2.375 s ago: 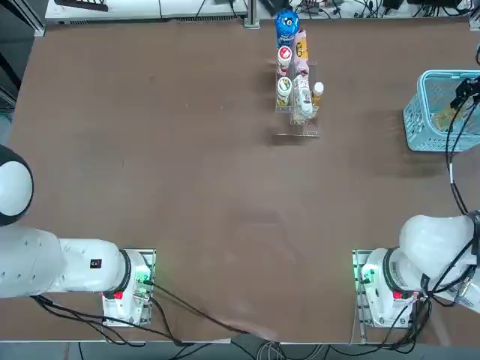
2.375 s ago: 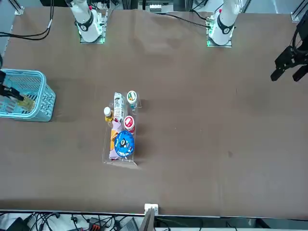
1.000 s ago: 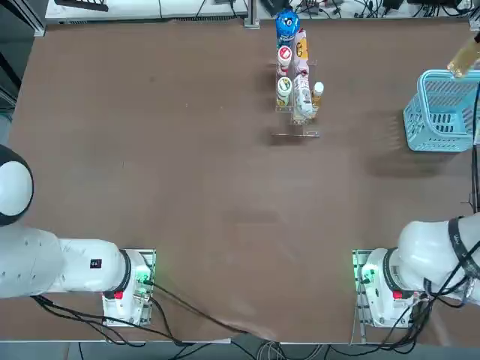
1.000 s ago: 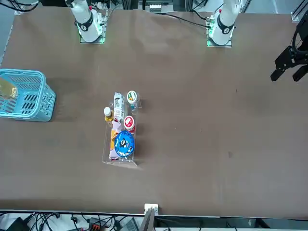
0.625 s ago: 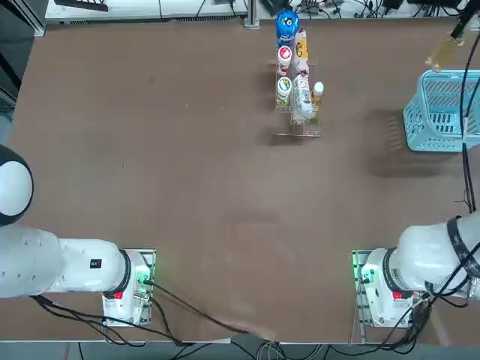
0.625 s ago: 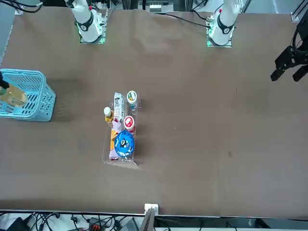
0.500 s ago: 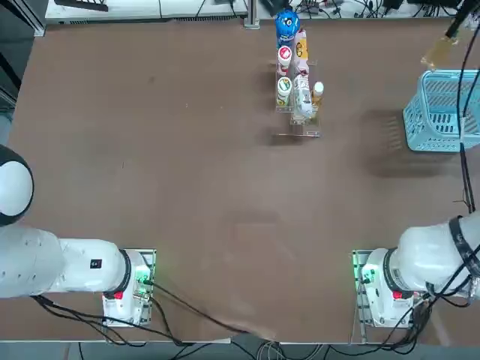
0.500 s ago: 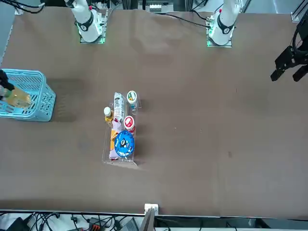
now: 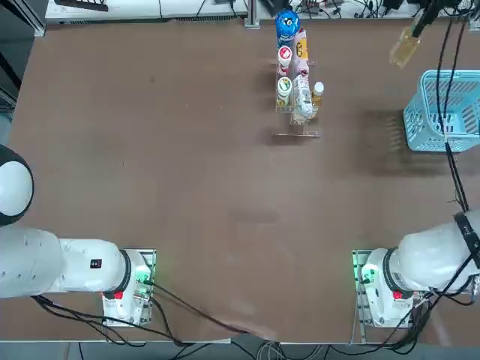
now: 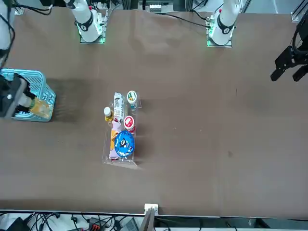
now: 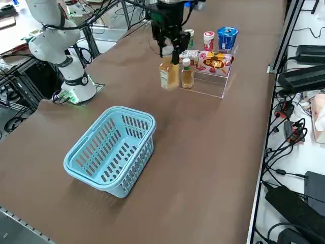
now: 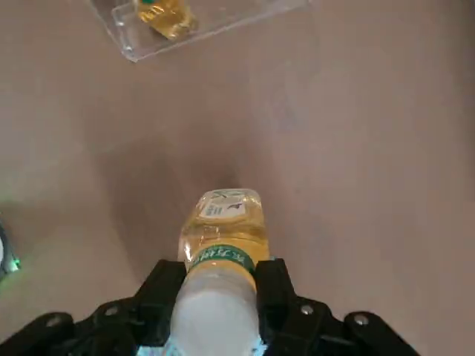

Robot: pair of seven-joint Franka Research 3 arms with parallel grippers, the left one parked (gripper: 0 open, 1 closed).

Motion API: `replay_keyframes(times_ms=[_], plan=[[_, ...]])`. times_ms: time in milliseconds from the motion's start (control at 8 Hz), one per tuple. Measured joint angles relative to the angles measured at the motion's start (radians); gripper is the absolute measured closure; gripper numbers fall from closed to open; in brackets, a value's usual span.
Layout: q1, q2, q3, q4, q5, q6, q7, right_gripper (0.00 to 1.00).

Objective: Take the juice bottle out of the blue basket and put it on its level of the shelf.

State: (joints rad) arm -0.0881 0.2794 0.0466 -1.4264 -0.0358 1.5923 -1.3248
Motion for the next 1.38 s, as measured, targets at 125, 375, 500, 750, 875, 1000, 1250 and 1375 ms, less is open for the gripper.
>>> replay_keyframes(times_ms=[125, 375, 500, 750, 875, 1000, 1250, 1375], plan=[[0.020, 0.015, 0.000, 0.000, 0.002, 0.015, -0.034, 0.44], [0.072, 0.035, 0.000, -0.007, 0.002, 0.077, -0.055, 0.44], [0.101, 0.042, 0.000, -0.014, 0.002, 0.112, -0.055, 0.44], [0.143, 0.048, 0.000, -0.043, 0.002, 0.186, -0.054, 0.44], [0.156, 0.052, 0.000, -0.055, 0.001, 0.214, -0.052, 0.44], [0.169, 0.061, 0.000, -0.063, 0.001, 0.238, -0.047, 0.44], [0.198, 0.084, 0.000, -0.065, 0.002, 0.282, -0.035, 0.44], [0.211, 0.097, 0.000, -0.066, 0.001, 0.300, -0.024, 0.44]])
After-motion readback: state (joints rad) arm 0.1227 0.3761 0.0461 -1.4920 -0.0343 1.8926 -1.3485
